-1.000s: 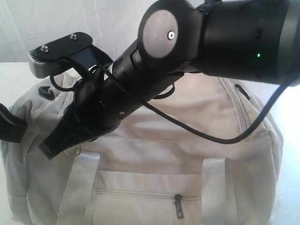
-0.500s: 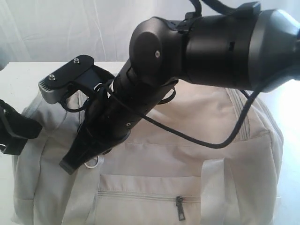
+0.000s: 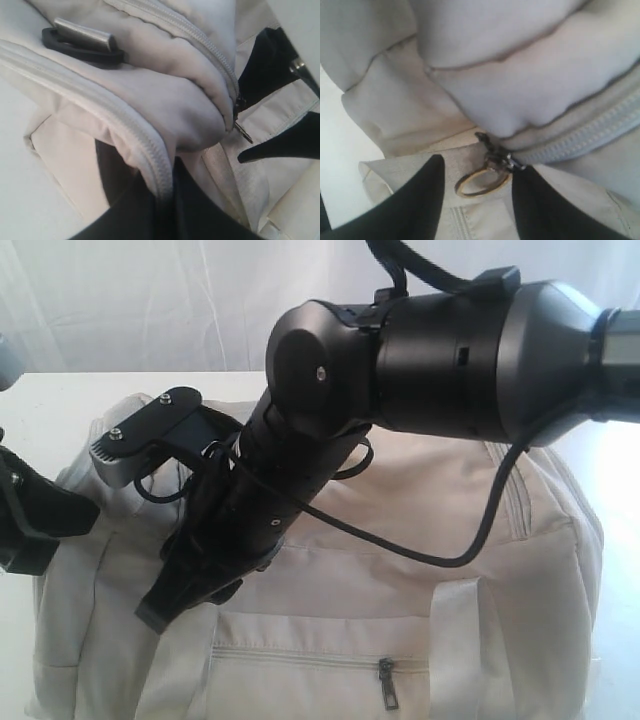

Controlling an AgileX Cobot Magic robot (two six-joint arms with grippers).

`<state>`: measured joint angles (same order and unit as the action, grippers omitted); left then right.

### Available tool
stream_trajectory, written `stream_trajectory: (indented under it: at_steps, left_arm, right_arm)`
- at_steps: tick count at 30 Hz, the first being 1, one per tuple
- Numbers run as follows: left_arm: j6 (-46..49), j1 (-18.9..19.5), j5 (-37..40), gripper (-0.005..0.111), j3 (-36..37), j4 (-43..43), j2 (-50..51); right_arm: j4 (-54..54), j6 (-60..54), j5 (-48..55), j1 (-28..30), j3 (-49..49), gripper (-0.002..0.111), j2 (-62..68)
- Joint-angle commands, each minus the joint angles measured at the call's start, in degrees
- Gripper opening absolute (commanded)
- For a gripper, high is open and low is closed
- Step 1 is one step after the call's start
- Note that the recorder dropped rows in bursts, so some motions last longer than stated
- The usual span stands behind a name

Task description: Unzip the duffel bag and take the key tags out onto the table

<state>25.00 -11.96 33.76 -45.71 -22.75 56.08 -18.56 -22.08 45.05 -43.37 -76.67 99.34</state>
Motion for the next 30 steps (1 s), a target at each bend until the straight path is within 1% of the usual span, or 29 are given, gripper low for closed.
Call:
stream_trajectory:
  at_steps: [1, 3, 10, 15, 21, 25, 30]
  left_arm:
    - [0.51, -0.14, 1.00, 0.000, -0.01, -2.94, -0.79]
    - [0.64, -0.14, 1.00, 0.000, -0.01, -2.94, -0.79]
    - [0.64, -0.14, 1.00, 0.000, -0.01, -2.94, -0.79]
    - [0.73, -0.14, 1.00, 0.000, -0.01, -2.94, -0.79]
    - [0.71, -0.14, 2.30, 0.000, -0.01, -2.94, -0.79]
    - [0.41, -0.14, 3.82, 0.000, 0.13, -1.98, -0.69]
    - [0.27, -0.14, 3.76, 0.000, 2.47, -2.08, -0.69]
  right_arm:
    - [0.93, 0.19, -0.24, 0.05, 0.12, 0.039, 0.20]
    - [0.93, 0.19, -0.24, 0.05, 0.12, 0.033, 0.09]
    - [1.83, 0.19, -0.14, 0.05, 0.12, 0.001, 0.09]
    - [5.75, 3.36, 1.51, 0.05, 0.12, 0.000, -0.86]
    - [6.47, 3.36, 2.04, 0.05, -0.10, 0.000, -4.51]
    - [7.81, 4.32, 0.00, 0.05, -1.06, 0.000, -6.07]
    - [10.10, 4.41, -0.81, 0.05, -4.22, 0.000, -5.17]
